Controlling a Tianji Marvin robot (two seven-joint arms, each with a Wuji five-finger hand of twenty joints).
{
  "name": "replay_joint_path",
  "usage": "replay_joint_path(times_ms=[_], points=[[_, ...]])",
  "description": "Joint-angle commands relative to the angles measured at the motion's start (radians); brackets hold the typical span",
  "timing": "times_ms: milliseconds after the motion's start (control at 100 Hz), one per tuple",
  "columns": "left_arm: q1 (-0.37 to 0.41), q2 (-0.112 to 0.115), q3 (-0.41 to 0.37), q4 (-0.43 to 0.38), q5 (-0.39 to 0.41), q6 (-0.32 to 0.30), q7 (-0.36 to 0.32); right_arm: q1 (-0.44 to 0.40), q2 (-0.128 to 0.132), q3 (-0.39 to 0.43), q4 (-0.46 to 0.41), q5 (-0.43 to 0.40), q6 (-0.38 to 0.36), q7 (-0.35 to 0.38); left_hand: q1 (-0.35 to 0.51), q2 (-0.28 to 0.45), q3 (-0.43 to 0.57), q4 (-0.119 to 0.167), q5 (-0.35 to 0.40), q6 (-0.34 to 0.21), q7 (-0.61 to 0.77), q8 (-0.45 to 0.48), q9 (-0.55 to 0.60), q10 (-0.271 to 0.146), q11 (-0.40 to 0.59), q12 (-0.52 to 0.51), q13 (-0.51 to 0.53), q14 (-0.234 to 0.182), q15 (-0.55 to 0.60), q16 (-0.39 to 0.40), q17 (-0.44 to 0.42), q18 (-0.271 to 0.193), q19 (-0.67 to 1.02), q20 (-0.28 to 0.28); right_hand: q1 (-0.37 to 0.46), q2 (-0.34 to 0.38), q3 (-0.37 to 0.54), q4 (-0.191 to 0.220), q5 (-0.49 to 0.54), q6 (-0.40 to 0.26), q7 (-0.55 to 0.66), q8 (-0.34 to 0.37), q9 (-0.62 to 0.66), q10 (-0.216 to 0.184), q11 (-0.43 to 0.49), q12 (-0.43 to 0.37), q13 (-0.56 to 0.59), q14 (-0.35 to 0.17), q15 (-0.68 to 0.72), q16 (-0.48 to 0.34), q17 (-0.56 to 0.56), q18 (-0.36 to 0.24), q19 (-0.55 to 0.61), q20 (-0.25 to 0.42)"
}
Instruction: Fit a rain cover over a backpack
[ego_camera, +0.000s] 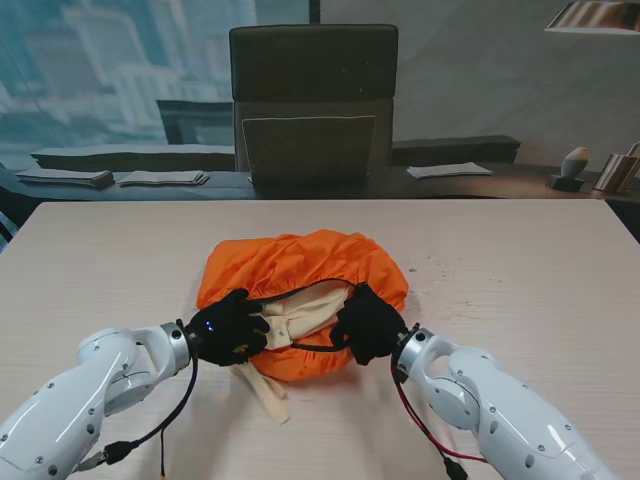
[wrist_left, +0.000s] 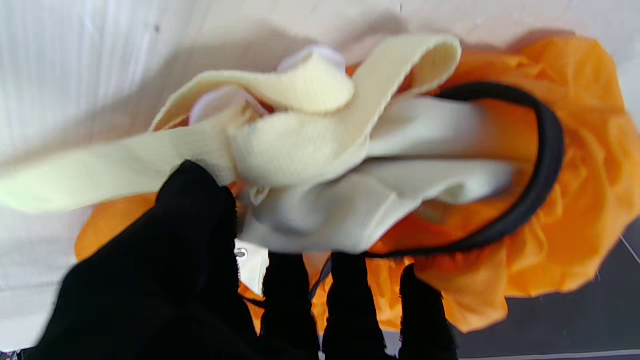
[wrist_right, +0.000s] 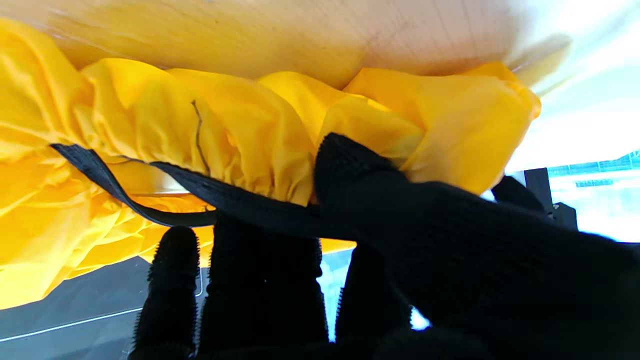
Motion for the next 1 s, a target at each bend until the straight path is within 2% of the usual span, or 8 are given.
replay_joint_path(times_ms=[0,130,220,280,330,500,810,990], points=[[-0.005,-0.008,-0.004,-0.025,-0.013,-0.004,-0.005,0.002,0.001,-0.009,0.002,-0.003,-0.001,0.017,0.043,0.054,-0.024,-0.037,-0.069,-0.005,0.060,0.043,0.103,0.034,0.077,0.063,0.083,0.020,0.034,0.022,0.004,0.038,0.063,0.030,0.013,0.017,0.066,-0.033,0.059,0.007,0.077,0.006,-0.020,0.045,0.016,0.015,0.013,-0.006,0.031,-0.005,-0.004,0.024,0.021,-0.014],[-0.003,-0.014,-0.016,-0.033,-0.066,-0.025,-0.043,0.004,0.001,-0.011,0.006,-0.003,0.002,0.010,0.010,0.015,0.019,-0.029,-0.038,-0.077,0.036,0.035,0.136,-0.031,0.059,0.109,0.094,-0.022,0.011,0.033,-0.016,0.027,0.035,0.015,0.012,0.017,0.066,-0.033,0.058,0.007,0.076,0.006,-0.020,0.042,0.015,0.016,0.014,-0.007,0.030,-0.006,-0.002,0.026,0.022,-0.015],[0.012,-0.010,-0.028,-0.076,-0.112,-0.032,-0.220,0.006,0.000,-0.013,0.011,0.002,0.005,0.010,0.039,-0.004,-0.044,0.007,-0.059,-0.149,-0.015,0.037,-0.115,-0.035,-0.041,0.047,-0.063,-0.018,-0.063,0.002,-0.024,0.017,-0.113,-0.061,0.015,0.017,0.066,-0.033,0.057,0.008,0.076,0.006,-0.021,0.045,0.015,0.018,0.013,-0.006,0.028,-0.007,-0.002,0.027,0.022,-0.016],[0.021,-0.007,-0.033,-0.087,-0.128,-0.029,-0.276,0.007,0.000,-0.014,0.013,0.000,0.005,0.006,-0.022,-0.068,0.073,0.024,-0.093,-0.123,-0.255,-0.177,-0.233,-0.013,-0.087,-0.027,-0.138,-0.013,-0.106,-0.031,-0.021,0.017,-0.199,-0.097,0.015,0.017,0.065,-0.033,0.057,0.009,0.076,0.006,-0.022,0.045,0.015,0.019,0.013,-0.006,0.029,-0.006,-0.002,0.027,0.023,-0.016],[0.033,-0.004,-0.043,-0.109,-0.146,-0.022,-0.349,0.007,-0.001,-0.014,0.015,-0.003,0.006,-0.002,-0.104,-0.137,0.189,0.079,-0.100,-0.099,-0.429,-0.331,-0.284,-0.006,-0.128,-0.074,-0.179,-0.012,-0.173,-0.074,-0.019,0.015,-0.282,-0.137,0.014,0.017,0.065,-0.033,0.056,0.011,0.075,0.005,-0.020,0.046,0.015,0.020,0.016,-0.005,0.030,-0.006,0.001,0.026,0.024,-0.016],[0.064,0.004,-0.056,-0.163,-0.154,0.012,-0.491,0.009,-0.002,-0.018,0.022,-0.007,0.013,-0.016,-0.171,-0.303,0.106,0.081,-0.151,-0.087,-0.474,-0.427,-0.350,0.028,-0.317,-0.135,-0.239,-0.002,-0.340,-0.098,-0.026,0.013,-0.436,-0.163,0.016,0.018,0.065,-0.033,0.057,0.010,0.075,0.005,-0.022,0.047,0.015,0.023,0.014,-0.004,0.030,-0.006,0.001,0.025,0.024,-0.017],[-0.012,0.012,0.054,-0.007,0.002,0.013,-0.270,0.002,-0.003,-0.014,0.028,-0.007,0.012,-0.033,-0.265,-0.359,0.154,0.039,-0.142,-0.088,-0.423,-0.420,-0.357,0.030,-0.328,-0.064,-0.246,0.005,-0.357,-0.070,-0.020,0.024,-0.448,-0.106,0.016,0.018,0.065,-0.033,0.056,0.014,0.075,0.004,-0.021,0.049,0.013,0.025,0.014,-0.003,0.030,-0.006,0.003,0.027,0.026,-0.019],[-0.087,0.023,0.160,0.099,0.034,0.038,-0.130,0.003,-0.004,-0.014,0.034,-0.006,0.010,-0.046,-0.249,-0.342,0.183,0.044,0.074,-0.110,-0.231,-0.325,-0.292,-0.007,-0.170,-0.044,-0.219,-0.003,-0.293,-0.038,-0.013,0.028,-0.389,-0.108,0.017,0.018,0.065,-0.033,0.056,0.013,0.075,0.003,-0.022,0.048,0.013,0.026,0.014,-0.002,0.031,-0.006,0.004,0.026,0.027,-0.019]])
